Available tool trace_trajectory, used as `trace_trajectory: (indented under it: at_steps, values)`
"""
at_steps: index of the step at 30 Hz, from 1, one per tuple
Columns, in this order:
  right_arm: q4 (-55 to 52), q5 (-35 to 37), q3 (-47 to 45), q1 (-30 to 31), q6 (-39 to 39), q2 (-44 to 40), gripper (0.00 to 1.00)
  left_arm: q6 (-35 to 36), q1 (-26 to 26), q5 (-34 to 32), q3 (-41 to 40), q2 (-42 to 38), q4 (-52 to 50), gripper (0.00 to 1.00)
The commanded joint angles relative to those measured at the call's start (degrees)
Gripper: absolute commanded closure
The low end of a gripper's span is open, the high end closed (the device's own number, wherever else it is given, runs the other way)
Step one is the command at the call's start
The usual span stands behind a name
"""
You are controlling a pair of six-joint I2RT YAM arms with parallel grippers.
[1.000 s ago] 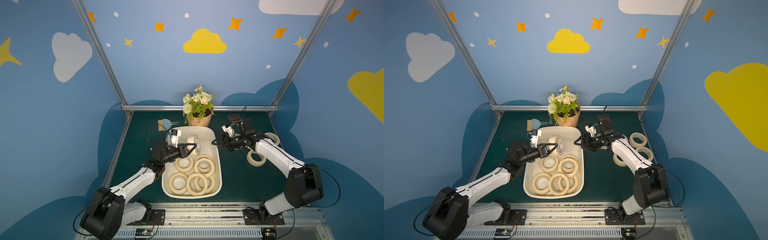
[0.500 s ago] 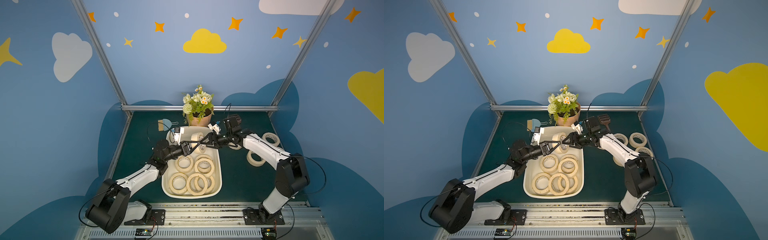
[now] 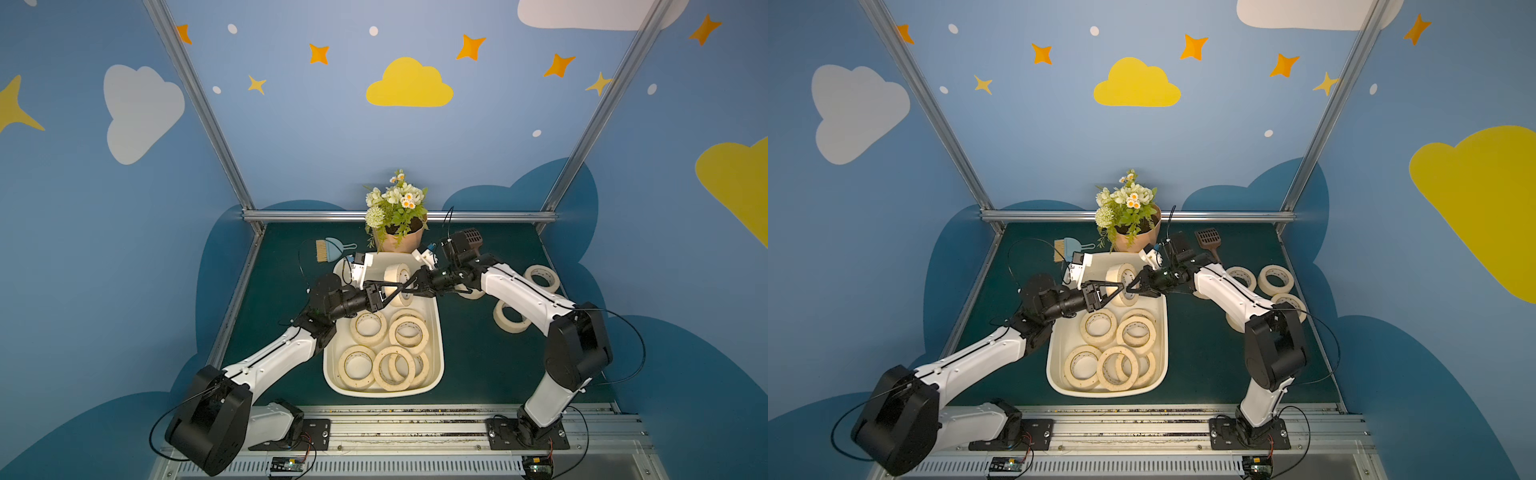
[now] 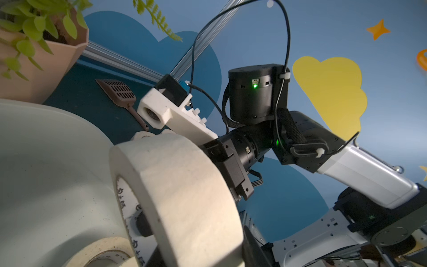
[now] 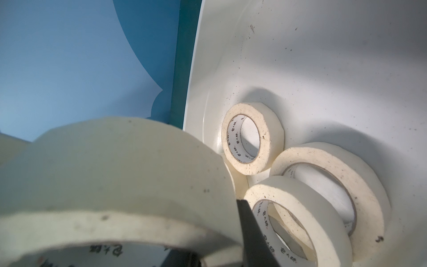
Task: Take out the art tape in the storage box
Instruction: Pick up the art tape from the storage box.
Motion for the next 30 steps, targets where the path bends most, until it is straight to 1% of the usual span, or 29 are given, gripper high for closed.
trace_trajectory:
  at_steps: [1, 4, 5, 9, 11, 13, 15, 17, 19, 21, 23, 27, 30]
  values:
    - [-9.1, 9.0, 2.7, -0.8, -4.7, -3.1, 1.0, 13.0, -0.7, -2.8, 4.1, -5.5, -15.0, 0.26]
    - [-12.5, 11.9, 3.1, -2.6, -6.4, -5.7, 1.0, 17.9, -0.7, -6.8, 4.9, -9.7, -23.7, 0.04]
    - [-13.2, 12.4, 2.9, -3.6, -6.7, -6.7, 1.0, 19.1, -0.7, -7.8, 4.8, -10.9, -25.6, 0.0]
    - [-16.7, 14.5, 0.5, -9.3, -8.0, -12.2, 1.0, 24.2, -0.7, -12.1, 5.7, -14.3, -36.2, 0.0]
    - [-19.7, 18.7, -1.0, -11.6, -9.7, -14.8, 1.0, 27.5, -1.7, -17.8, 7.9, -13.3, -44.3, 0.0]
    - [-21.7, 24.9, -4.0, -13.0, -12.3, -17.1, 1.0, 31.5, -5.2, -28.2, 11.4, -10.1, -53.2, 0.0]
    - [-22.9, 31.0, -7.2, -13.3, -14.6, -18.7, 1.0, 32.7, -8.0, -34.0, 12.9, -6.6, -57.0, 0.0]
    - [-24.4, 34.6, -10.0, -13.3, -16.2, -19.4, 1.0, 31.9, -9.2, -34.0, 13.3, -3.9, -57.4, 0.0]
    - [-26.3, 36.1, -11.8, -13.0, -15.6, -18.4, 1.0, 30.9, -10.5, -33.0, 13.1, -2.2, -57.0, 0.01]
    - [-28.3, 37.3, -12.7, -12.3, -14.5, -16.1, 1.0, 29.9, -11.8, -32.6, 12.9, -1.0, -56.4, 0.01]
    - [-28.0, 39.1, -13.5, -11.1, -14.4, -13.6, 1.0, 28.8, -12.7, -32.3, 12.6, -0.5, -56.0, 0.02]
    - [-25.2, 38.1, -13.1, -10.6, -15.0, -7.8, 1.0, 27.8, -14.8, -34.9, 13.0, 1.0, -57.6, 0.03]
    - [-23.8, 38.6, -11.6, -10.7, -15.8, -3.3, 1.0, 27.0, -16.2, -35.2, 12.7, 1.8, -58.1, 0.04]
